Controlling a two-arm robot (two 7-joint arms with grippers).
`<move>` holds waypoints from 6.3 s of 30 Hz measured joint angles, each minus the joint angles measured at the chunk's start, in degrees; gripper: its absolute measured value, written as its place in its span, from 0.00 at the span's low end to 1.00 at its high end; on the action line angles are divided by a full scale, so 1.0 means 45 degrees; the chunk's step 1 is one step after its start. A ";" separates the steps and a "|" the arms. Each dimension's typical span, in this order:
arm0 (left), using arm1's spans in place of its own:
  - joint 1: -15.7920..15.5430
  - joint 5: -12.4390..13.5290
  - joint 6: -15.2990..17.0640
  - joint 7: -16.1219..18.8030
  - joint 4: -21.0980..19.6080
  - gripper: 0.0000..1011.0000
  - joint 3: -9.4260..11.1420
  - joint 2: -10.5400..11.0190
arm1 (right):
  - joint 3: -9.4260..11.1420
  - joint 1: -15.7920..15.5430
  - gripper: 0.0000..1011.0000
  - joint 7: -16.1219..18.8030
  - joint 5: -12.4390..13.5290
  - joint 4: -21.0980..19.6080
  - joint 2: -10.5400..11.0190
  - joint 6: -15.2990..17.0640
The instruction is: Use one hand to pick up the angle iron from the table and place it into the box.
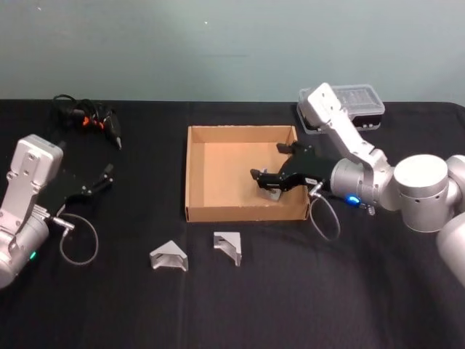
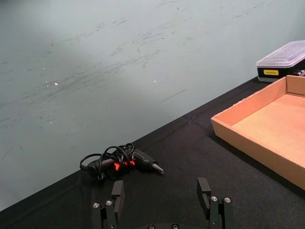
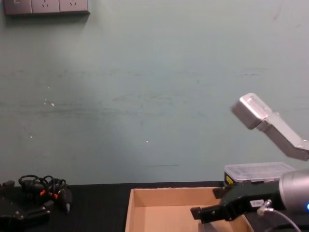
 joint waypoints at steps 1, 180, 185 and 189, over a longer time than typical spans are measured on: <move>0.0000 0.0001 0.0000 0.0000 0.0000 0.99 0.0000 0.0001 | 0.0161 -0.0130 0.93 -0.0066 0.0105 -0.0169 0.0051 -0.0037; 0.0001 0.0000 0.0000 0.0000 0.0001 0.99 0.0000 0.0000 | -0.1229 -0.0214 0.50 0.0526 0.1108 -0.2653 0.1123 0.0616; -0.0001 0.0001 0.0000 -0.0001 0.0000 0.99 0.0000 0.0000 | -0.1431 0.0241 0.50 0.0671 0.0854 -0.1713 0.0662 0.0636; 0.0000 0.0001 0.0000 0.0000 0.0000 0.99 0.0000 0.0000 | -0.1542 0.0552 0.50 0.0788 0.0690 -0.1008 0.0312 0.0594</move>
